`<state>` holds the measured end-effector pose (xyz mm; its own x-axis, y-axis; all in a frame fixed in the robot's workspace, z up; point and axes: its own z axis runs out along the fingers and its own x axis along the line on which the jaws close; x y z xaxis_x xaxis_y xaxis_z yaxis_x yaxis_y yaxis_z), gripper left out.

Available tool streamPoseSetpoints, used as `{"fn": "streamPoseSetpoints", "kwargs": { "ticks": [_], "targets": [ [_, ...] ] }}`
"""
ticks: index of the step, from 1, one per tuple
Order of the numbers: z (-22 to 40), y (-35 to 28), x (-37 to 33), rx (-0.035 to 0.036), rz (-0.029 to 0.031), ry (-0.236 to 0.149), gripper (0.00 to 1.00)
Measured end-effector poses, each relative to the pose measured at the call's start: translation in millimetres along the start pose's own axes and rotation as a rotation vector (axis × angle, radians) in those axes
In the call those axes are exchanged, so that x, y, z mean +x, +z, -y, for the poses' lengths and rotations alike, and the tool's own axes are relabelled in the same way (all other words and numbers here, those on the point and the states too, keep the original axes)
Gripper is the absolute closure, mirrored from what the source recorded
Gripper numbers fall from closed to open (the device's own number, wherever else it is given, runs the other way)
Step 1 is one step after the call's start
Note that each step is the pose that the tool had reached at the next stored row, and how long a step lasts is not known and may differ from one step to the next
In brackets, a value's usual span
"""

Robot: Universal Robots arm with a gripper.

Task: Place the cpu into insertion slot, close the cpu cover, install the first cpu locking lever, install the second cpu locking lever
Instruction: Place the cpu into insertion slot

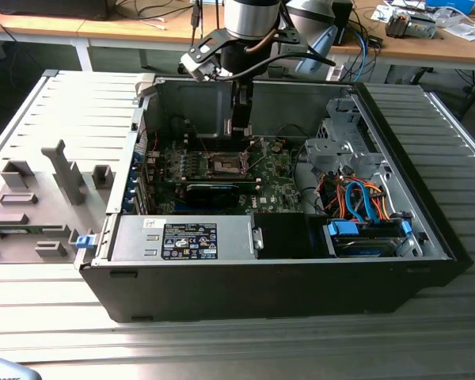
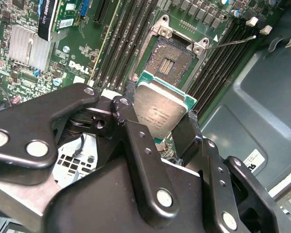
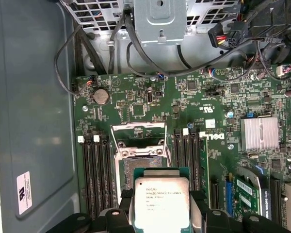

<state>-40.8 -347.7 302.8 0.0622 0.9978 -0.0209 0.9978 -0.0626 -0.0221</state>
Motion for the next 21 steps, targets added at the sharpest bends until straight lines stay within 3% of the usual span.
{"fn": "streamPoseSetpoints", "kwargs": {
  "ticks": [21],
  "targets": [
    [0.0,0.2,0.0,0.0002,0.0019,0.016,0.45]
  ]
}}
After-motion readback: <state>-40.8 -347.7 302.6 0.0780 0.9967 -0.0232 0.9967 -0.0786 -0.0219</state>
